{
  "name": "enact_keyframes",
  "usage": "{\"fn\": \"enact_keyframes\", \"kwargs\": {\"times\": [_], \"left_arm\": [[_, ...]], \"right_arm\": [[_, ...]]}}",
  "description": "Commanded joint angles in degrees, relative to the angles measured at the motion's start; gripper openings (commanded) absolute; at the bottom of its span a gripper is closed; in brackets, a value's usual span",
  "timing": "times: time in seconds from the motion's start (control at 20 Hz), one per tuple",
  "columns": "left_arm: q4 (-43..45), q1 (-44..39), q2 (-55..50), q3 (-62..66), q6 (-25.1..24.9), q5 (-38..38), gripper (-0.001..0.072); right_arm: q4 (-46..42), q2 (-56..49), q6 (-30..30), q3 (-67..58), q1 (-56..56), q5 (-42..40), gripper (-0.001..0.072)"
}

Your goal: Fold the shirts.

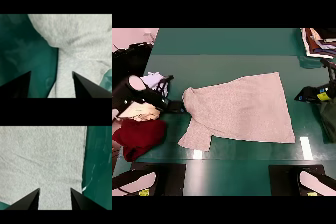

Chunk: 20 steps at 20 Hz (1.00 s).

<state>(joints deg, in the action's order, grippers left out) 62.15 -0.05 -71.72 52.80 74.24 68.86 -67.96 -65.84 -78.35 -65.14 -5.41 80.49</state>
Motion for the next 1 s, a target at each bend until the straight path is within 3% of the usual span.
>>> {"fn": "enact_keyframes", "kwargs": {"times": [0.0, 0.2, 0.4, 0.45, 0.5, 0.55, 0.75, 0.95], "left_arm": [[-8.39, 0.39, 0.48, -7.80, -3.21, -6.12, 0.0602], [-10.12, -0.39, 0.46, -11.04, -5.07, -9.31, 0.0600], [-9.44, -7.52, 0.44, -11.72, -5.75, -11.23, 0.0599], [-8.37, -8.31, 0.44, -11.72, -5.68, -11.28, 0.0433], [-8.13, -8.28, 0.44, -11.72, -5.66, -11.23, 0.0203], [-7.93, -8.28, 0.44, -11.61, -5.68, -11.56, 0.0041], [-7.85, -8.28, 1.16, -8.61, -5.03, -10.29, 0.0023], [-8.02, -8.28, 2.80, -5.66, -5.16, -9.29, 0.0023]], "right_arm": [[2.36, 5.95, 0.04, 6.73, -2.21, -1.05, 0.0430], [2.91, 9.64, 0.02, 9.29, -2.56, -0.98, 0.0430], [2.34, 11.78, 0.02, 9.42, -2.56, -0.83, 0.0430], [1.73, 12.22, 0.02, 9.42, -2.58, -0.39, 0.0429], [0.59, 12.70, 0.00, 9.42, -2.56, 0.11, 0.0429], [-0.85, 13.00, -0.02, 9.44, -2.58, 0.85, 0.0430], [-5.49, 12.96, -0.04, 12.87, -5.42, 5.49, 0.0431], [-5.75, 12.57, 0.44, 26.45, -16.24, 5.70, 0.0453]]}}
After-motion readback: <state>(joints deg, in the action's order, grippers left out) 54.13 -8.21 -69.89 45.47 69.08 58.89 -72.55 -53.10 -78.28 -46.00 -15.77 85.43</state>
